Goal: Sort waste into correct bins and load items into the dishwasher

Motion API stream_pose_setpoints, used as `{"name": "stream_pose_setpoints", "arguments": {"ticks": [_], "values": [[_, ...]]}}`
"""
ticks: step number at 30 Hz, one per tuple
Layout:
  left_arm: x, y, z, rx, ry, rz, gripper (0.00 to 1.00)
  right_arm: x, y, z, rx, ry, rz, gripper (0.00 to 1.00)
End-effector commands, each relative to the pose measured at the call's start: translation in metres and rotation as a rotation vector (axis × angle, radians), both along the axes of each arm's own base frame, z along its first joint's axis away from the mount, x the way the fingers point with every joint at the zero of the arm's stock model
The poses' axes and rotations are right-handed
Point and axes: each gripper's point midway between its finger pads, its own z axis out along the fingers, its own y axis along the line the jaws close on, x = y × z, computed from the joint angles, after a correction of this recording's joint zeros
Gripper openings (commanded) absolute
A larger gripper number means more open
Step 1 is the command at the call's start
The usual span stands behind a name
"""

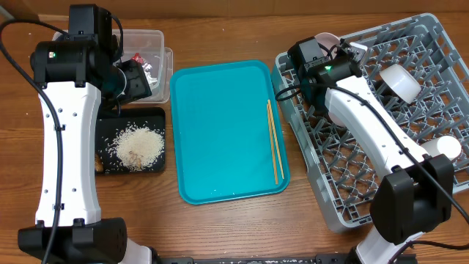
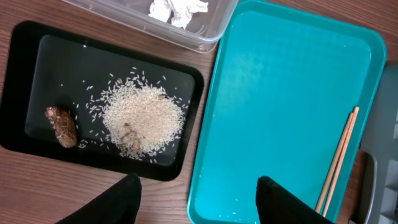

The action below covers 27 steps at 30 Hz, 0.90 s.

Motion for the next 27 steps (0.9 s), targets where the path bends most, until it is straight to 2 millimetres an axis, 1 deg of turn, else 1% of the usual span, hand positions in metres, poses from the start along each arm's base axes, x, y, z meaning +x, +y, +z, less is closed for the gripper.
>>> {"name": "stream_pose_setpoints", "arguments": {"ticks": [1, 2, 3, 4, 5, 8, 11, 15, 18, 20, 21, 23, 24, 27], "values": [[0.000, -0.001, 0.009, 0.006, -0.029, 0.006, 0.62, 0.004, 0.001, 0.003, -0.038, 0.021, 0.038, 0.04], [0.000, -0.001, 0.009, 0.006, -0.030, 0.006, 0.62, 0.003, 0.003, 0.001, -0.039, 0.045, 0.059, 0.11], [0.000, -0.001, 0.009, 0.006, -0.031, 0.006, 0.62, 0.002, 0.004, -0.001, -0.036, 0.071, 0.079, 0.25], [0.000, -0.001, 0.009, 0.006, -0.032, 0.006, 0.62, 0.000, 0.005, -0.002, -0.034, 0.091, 0.093, 0.50], [0.001, -0.001, 0.009, 0.006, -0.033, 0.006, 0.63, -0.001, 0.005, -0.003, -0.034, 0.102, 0.097, 0.54], [0.001, -0.001, 0.009, 0.006, -0.035, 0.005, 0.63, -0.005, 0.005, -0.002, -0.025, 0.115, 0.099, 0.56], [0.001, -0.001, 0.009, 0.006, -0.033, 0.006, 0.63, -0.005, 0.008, 0.011, 0.007, 0.088, 0.106, 0.57], [0.000, -0.001, 0.009, 0.006, -0.032, 0.006, 0.63, -0.007, 0.012, 0.045, 0.093, 0.009, 0.118, 0.57], [0.000, -0.001, 0.009, 0.006, -0.032, 0.006, 0.63, -0.015, 0.012, 0.071, 0.165, -0.027, 0.146, 0.58], [0.000, -0.001, 0.009, 0.006, -0.032, 0.006, 0.63, -0.026, 0.008, 0.083, 0.208, -0.024, 0.163, 0.59], [0.000, -0.001, 0.009, 0.006, -0.032, 0.006, 0.63, -0.034, 0.003, 0.087, 0.235, -0.018, 0.160, 0.63], [0.000, -0.001, 0.009, 0.006, -0.032, 0.005, 0.63, -0.050, -0.007, 0.088, 0.281, 0.019, 0.142, 0.69], [0.000, -0.001, 0.009, 0.006, -0.032, 0.006, 0.63, -0.057, -0.011, 0.086, 0.298, 0.050, 0.142, 0.71], [0.000, -0.001, 0.009, 0.006, -0.032, 0.006, 0.63, -0.086, -0.024, 0.071, 0.376, 0.202, 0.132, 0.71]]}}
